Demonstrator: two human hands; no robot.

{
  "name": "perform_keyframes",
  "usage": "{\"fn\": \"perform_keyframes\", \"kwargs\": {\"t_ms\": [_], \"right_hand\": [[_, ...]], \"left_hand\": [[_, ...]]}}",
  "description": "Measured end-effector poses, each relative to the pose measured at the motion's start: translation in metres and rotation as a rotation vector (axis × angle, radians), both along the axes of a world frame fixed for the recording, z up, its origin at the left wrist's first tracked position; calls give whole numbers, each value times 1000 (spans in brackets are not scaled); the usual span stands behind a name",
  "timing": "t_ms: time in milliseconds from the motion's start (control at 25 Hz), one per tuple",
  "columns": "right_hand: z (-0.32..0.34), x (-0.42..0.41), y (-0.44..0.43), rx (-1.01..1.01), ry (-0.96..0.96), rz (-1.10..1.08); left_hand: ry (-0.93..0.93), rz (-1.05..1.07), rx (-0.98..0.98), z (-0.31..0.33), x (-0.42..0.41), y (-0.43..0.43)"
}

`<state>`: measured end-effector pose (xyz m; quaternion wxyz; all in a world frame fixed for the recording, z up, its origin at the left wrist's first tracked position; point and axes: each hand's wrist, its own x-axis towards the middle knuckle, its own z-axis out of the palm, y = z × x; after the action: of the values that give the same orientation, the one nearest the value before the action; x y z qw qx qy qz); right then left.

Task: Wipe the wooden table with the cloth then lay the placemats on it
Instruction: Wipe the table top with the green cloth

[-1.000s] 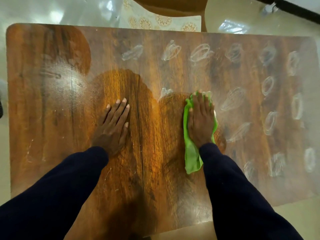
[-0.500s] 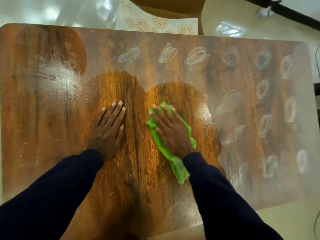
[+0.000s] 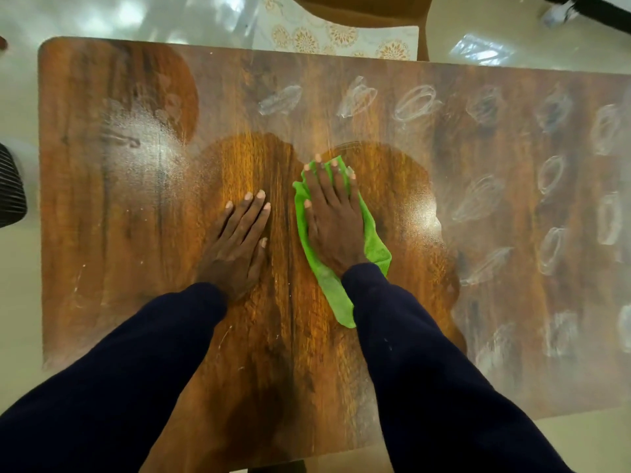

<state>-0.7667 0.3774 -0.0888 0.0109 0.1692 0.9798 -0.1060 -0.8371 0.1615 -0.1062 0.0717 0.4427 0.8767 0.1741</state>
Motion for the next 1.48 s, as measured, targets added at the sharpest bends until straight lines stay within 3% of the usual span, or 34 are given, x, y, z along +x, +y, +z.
{"fn": "perform_keyframes", "kwargs": {"t_ms": [200, 280, 440, 520, 640, 760, 840, 920, 1000, 1120, 1200, 1280, 1480], "right_hand": [[6, 90, 13, -12, -77, 442], [3, 103, 36, 2, -32, 285], [1, 69, 23, 8, 16, -285], [-2, 49, -17, 27, 21, -308], [1, 56, -91, -2, 17, -124], [6, 104, -152, -40, -40, 184], [11, 147, -171, -56, -94, 464], [12, 174, -157, -20, -103, 596], [11, 173, -140, -6, -79, 409], [12, 129, -144, -5, -9, -181], [11, 92, -174, 0, 18, -302], [15, 68, -223, -23, 14, -186], [13, 101, -266, -24, -41, 477]], "left_hand": [[9, -6, 12, 1, 0, -1], [24, 0, 16, 0, 1, -1], [34, -4, 63, -3, 2, -4], [16, -8, 110, -2, 1, -4], [-84, 22, 234, 6, 0, -13], [-213, 227, 325, 18, -3, -60], [-259, 345, 282, 29, 7, -122], [-307, 356, 198, 40, 26, -188], [-337, 348, 138, 48, 50, -245], [-367, 412, 83, 52, 85, -302], [-374, 437, 67, 51, 99, -317], [-371, 425, 62, 48, 105, -321], [-334, 399, 57, 50, 96, -314]]}}
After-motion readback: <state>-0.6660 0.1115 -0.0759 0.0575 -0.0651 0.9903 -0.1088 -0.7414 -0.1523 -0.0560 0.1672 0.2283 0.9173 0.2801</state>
